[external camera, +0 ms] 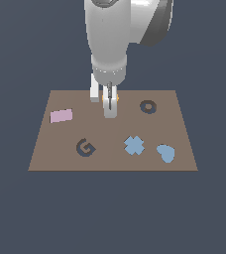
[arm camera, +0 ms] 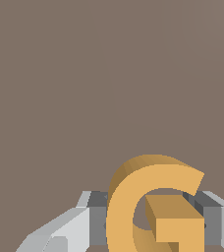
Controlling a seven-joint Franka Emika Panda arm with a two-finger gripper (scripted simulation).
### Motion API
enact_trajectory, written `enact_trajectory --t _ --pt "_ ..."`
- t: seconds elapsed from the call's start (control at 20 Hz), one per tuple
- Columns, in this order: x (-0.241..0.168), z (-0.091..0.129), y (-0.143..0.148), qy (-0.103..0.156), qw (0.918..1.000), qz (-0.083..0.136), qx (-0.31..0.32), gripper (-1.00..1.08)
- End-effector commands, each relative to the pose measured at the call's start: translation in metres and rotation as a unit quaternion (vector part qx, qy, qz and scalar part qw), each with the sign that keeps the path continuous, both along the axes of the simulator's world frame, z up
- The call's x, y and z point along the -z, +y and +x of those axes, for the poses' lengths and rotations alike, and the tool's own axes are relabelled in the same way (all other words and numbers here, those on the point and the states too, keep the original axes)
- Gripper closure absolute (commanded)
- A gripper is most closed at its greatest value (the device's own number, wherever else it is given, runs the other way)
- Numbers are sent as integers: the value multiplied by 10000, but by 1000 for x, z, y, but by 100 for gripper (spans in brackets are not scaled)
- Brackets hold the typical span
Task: Insert a designated object into the corresponding slot on a board.
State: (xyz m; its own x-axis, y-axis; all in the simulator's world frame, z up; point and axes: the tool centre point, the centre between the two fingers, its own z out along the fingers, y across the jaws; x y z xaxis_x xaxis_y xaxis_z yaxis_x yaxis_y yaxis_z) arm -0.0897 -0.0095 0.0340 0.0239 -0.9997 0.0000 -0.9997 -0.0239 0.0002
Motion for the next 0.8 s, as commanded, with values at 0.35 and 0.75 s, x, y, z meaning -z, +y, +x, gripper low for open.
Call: enact_trajectory --t 0.35,0.75 --pt "-2 40 -2 -5 9965 -1 833 108" --pt "-4 94 -18 -7 9798 -2 1999 108"
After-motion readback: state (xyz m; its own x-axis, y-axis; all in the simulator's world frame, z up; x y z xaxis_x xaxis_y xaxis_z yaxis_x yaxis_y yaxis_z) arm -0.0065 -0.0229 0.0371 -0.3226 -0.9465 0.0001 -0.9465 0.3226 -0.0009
